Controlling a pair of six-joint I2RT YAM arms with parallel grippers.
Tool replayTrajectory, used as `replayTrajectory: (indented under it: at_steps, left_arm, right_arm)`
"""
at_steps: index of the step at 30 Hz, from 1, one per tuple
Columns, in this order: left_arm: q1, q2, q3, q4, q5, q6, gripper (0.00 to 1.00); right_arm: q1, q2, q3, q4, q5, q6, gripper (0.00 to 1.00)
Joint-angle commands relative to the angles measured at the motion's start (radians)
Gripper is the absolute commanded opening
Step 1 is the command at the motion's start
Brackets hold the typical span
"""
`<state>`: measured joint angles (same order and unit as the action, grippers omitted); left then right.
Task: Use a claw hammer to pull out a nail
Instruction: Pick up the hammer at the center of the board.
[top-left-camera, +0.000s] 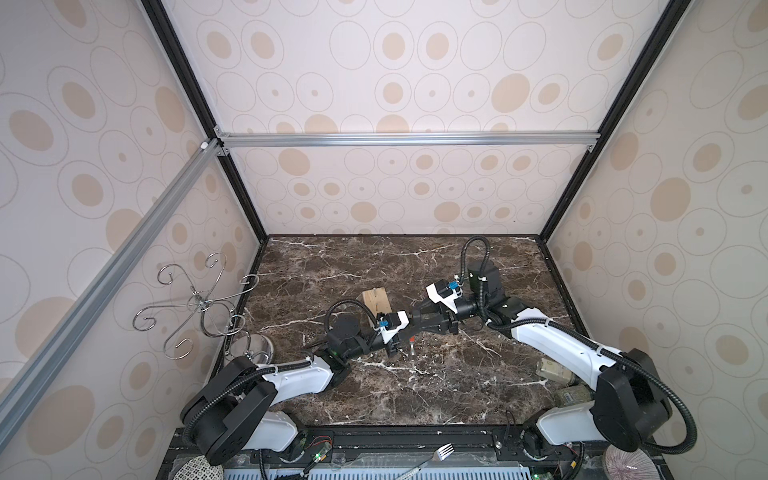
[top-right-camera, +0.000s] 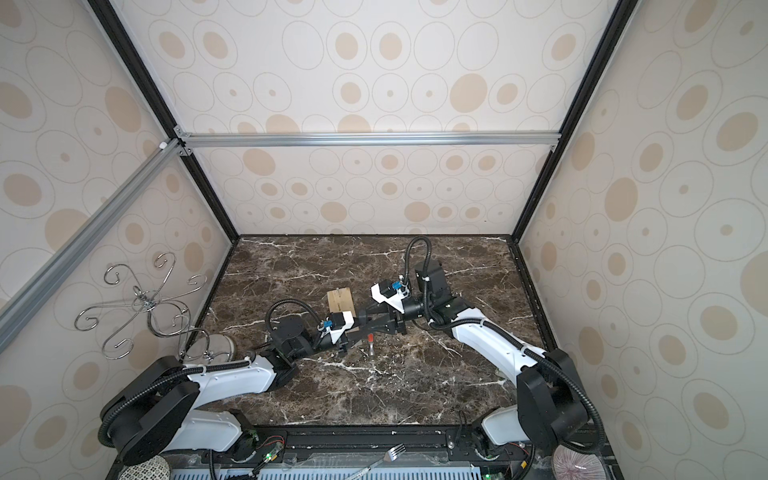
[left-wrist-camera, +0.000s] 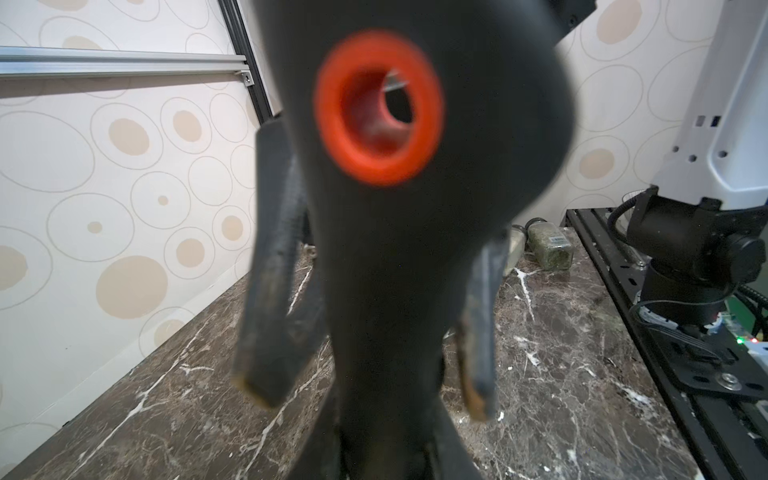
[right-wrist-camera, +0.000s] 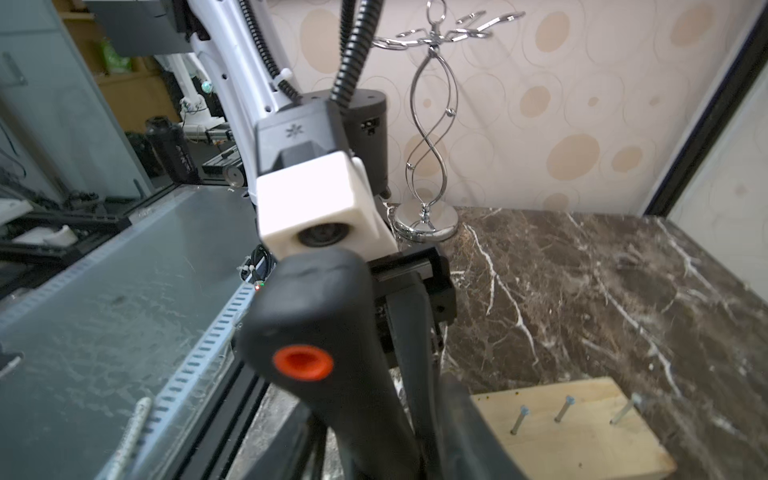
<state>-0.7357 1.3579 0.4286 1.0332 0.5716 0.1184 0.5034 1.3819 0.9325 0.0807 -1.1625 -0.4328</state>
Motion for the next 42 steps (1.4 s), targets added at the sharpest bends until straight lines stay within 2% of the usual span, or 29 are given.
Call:
replayTrajectory:
  at_steps: [1, 6, 8, 10, 12, 16, 18, 21, 28, 38, 40, 42]
  left_arm:
    - [-0.037, 0.004, 0.039, 0.074, -0.063, 0.007, 0.02]
    - [-0.099, 0.037, 0.071, 0.082, -0.298, -0.004, 0.00]
    - [-0.123, 0.057, 0.108, 0.054, -0.377, -0.018, 0.00]
    - [-0.146, 0.082, 0.150, 0.036, -0.470, -0.043, 0.00]
    - [-0.164, 0.106, 0.177, 0.048, -0.517, -0.054, 0.00]
    - [-0.197, 0.145, 0.224, 0.044, -0.608, -0.065, 0.00]
    - [-0.209, 0.160, 0.245, 0.024, -0.655, -0.076, 0.00]
    - [-0.215, 0.174, 0.249, 0.037, -0.715, -0.114, 0.00]
    - [-0.223, 0.197, 0.283, 0.013, -0.789, -0.165, 0.00]
    - [-0.225, 0.218, 0.315, 0.003, -0.797, -0.191, 0.00]
    - [-0.225, 0.223, 0.323, 0.000, -0.776, -0.190, 0.00]
    - [-0.226, 0.228, 0.328, -0.006, -0.772, -0.193, 0.00]
  right_arm:
    - [-0.003, -0.048, -0.036, 0.153, 0.115, 0.119, 0.52]
    - [0.010, -0.092, -0.053, 0.168, 0.352, 0.325, 0.59]
    - [0.032, -0.116, -0.061, 0.150, 0.423, 0.338, 0.61]
    - [0.073, -0.144, -0.070, 0.131, 0.550, 0.330, 0.61]
    - [0.099, -0.161, -0.082, 0.149, 0.667, 0.371, 0.61]
    - [0.107, -0.169, -0.083, 0.164, 0.875, 0.530, 0.54]
    - [0.112, -0.179, -0.102, 0.195, 0.925, 0.566, 0.48]
    - [0.129, -0.196, -0.141, 0.261, 0.993, 0.573, 0.46]
    - [0.175, -0.212, -0.172, 0.287, 1.075, 0.537, 0.49]
    - [0.181, -0.237, -0.264, 0.418, 1.049, 0.473, 0.33]
    - [0.181, -0.231, -0.262, 0.421, 1.044, 0.461, 0.35]
    - [0.181, -0.218, -0.253, 0.426, 1.034, 0.455, 0.42]
